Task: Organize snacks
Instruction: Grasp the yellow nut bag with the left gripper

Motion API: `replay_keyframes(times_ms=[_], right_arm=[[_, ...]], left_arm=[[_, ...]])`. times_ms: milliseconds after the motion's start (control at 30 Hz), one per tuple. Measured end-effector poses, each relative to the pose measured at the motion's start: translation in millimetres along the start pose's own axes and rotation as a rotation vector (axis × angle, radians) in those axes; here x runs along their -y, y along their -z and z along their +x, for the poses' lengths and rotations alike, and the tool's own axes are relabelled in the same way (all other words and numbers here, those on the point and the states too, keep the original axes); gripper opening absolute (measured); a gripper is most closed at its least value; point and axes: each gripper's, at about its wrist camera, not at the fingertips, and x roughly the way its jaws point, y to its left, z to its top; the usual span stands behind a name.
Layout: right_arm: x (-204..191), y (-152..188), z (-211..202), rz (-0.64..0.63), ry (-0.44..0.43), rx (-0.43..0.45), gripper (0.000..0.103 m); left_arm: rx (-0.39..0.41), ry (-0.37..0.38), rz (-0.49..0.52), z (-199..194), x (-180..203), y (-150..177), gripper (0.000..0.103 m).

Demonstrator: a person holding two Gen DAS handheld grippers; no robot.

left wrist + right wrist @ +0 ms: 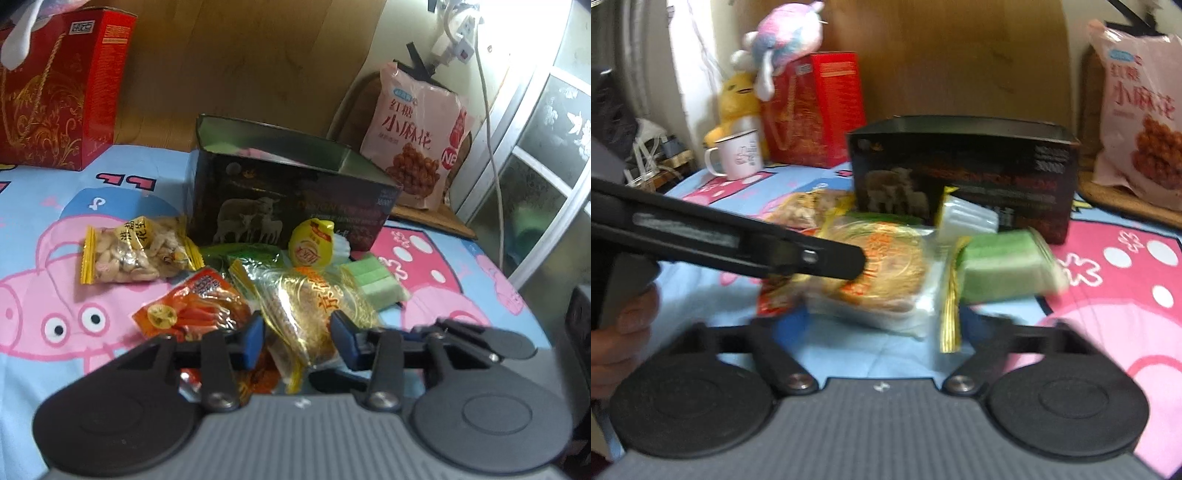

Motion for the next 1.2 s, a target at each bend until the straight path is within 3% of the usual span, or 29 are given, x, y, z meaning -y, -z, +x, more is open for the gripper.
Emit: replay_keyframes(times_ms=[100,233,367,533,700,800,867,933,1000,1133,1200], right_arm=[[-4,0,-19,0.024,-0.058,0.036,0.042],[-2,-20,-31,0.020,-0.073,0.128,0.042],[7,-60,-15,-0.008,-0.041,0.230,0.042],[27,-92,28,-0.022,0.042,0.237,0.042],[50,-91,40,-0.001,0.161,0.239,0.049],[58,-84,26,0.022,0.224,0.305,0.067],[61,-75,9,0.040,0.227,0.342,0.068],[62,-67,-5,0.074,0.204,0.359,0.068],[61,-58,-16,0.127,0.115,0.338,0.068],[46,-36,-7,0.204,-0.090,0.200,0.068],[35,-28,7,0.229,-0.147,0.122,0.068]], left_arm=[[0.043,0.000,0.018,-21,6,-6,0.039],[0.147,-0.019,0.066,-34,17,-33,0.039],[0.248,-0.066,0.110,-17,20,-77,0.039],[0.220,-0.096,0.089,38,14,-118,0.041],[0.162,-0.076,0.093,77,18,-127,0.045],[0.174,-0.071,0.102,76,22,-125,0.045],[0.205,-0.056,0.084,57,14,-121,0.046],[0.243,-0.066,0.051,34,1,-116,0.052],[0.267,-0.108,0.005,10,-19,-103,0.053],[0.214,-0.175,-0.079,-17,-57,-64,0.052],[0.174,-0.198,-0.130,-25,-74,-43,0.050]])
